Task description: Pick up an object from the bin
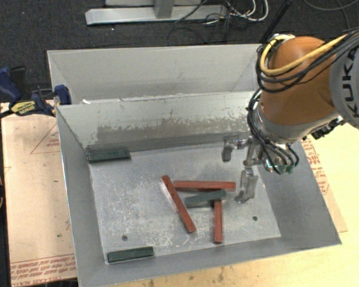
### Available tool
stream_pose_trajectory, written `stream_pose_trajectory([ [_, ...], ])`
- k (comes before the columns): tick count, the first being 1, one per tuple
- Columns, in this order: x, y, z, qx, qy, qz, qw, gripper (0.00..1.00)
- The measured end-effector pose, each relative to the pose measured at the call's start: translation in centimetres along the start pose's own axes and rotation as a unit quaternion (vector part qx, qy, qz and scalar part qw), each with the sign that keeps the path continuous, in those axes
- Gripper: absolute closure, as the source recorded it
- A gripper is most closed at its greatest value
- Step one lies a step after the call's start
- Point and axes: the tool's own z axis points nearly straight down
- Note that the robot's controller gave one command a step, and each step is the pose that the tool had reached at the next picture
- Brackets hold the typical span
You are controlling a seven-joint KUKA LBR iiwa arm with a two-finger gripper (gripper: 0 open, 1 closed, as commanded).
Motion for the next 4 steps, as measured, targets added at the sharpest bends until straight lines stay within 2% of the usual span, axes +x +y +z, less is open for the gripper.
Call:
stream_pose_trajectory([
  [1,-0.1,0.0,-0.4,0.0,-0.0041,0.0,1.0,0.0],
  [2,-0.1,0.4,4.8,0.0,-0.0073,-0.013,0.9999,0.0],
  [3,-0.9,1.3,11.6,0.0,-0.0063,0.015,0.9999,0.0],
  [4,-2.9,5.7,15.5,-0.002,-0.0053,0.162,0.9867,1.0],
])
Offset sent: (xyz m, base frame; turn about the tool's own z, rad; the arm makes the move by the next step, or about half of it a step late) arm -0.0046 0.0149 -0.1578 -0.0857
